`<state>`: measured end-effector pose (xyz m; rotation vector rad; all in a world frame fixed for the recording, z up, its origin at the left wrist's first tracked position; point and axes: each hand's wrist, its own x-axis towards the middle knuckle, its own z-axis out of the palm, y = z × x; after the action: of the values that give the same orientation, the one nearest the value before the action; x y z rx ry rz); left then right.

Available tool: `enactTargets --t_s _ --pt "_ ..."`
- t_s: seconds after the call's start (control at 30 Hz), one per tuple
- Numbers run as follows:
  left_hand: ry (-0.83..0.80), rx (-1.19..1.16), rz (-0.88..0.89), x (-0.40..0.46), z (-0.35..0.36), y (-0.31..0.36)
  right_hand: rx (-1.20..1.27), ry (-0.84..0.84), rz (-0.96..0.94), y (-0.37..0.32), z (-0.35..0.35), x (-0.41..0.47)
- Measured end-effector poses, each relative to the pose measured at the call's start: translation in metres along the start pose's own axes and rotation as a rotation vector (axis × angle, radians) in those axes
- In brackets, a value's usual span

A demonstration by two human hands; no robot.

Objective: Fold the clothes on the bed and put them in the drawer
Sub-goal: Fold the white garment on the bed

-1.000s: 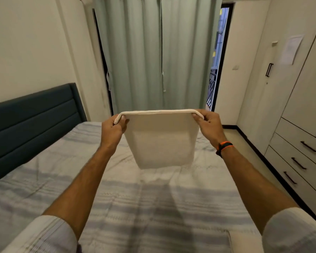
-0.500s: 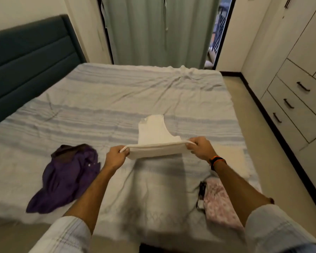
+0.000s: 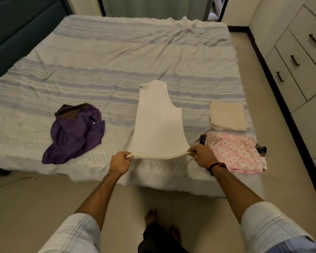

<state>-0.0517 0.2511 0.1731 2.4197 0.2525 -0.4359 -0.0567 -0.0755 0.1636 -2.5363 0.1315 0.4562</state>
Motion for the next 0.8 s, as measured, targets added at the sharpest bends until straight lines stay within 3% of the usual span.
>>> enactTargets --t_s 0.37,0.5,0.8 --pt "-0.119 0.112 -0.017 -0.036 0.032 -0.056 -0.184 -0.098 0.047 0.016 0.050 -0.044" --pt "-0.172 0.128 -0.050 -0.048 0.043 -0.065 -0.210 -0.204 0.068 0.026 0.059 -0.055" --pt "-0.201 0.103 -0.104 -0.055 0.058 -0.069 -0.180 -0.245 0.080 0.038 0.067 -0.059"
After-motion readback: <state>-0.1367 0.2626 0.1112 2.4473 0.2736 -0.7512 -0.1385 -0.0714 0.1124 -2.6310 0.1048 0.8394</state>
